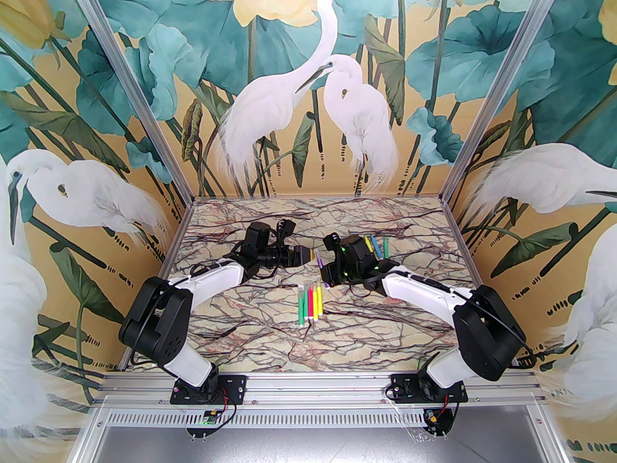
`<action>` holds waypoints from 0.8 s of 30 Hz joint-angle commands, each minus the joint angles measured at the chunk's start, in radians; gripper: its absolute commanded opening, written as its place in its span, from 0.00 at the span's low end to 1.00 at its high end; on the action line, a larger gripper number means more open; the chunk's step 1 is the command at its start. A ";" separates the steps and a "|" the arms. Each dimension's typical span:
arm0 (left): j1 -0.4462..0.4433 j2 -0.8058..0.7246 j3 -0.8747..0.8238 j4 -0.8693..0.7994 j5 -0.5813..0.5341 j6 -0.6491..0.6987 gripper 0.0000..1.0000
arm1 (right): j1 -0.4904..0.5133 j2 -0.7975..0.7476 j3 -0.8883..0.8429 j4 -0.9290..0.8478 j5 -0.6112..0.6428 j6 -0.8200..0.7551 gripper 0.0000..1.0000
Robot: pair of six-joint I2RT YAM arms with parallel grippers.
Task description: Open the pen caps
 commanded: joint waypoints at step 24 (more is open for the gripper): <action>-0.024 0.067 0.083 -0.028 0.063 0.007 0.22 | 0.040 0.002 0.042 0.014 -0.013 -0.035 0.08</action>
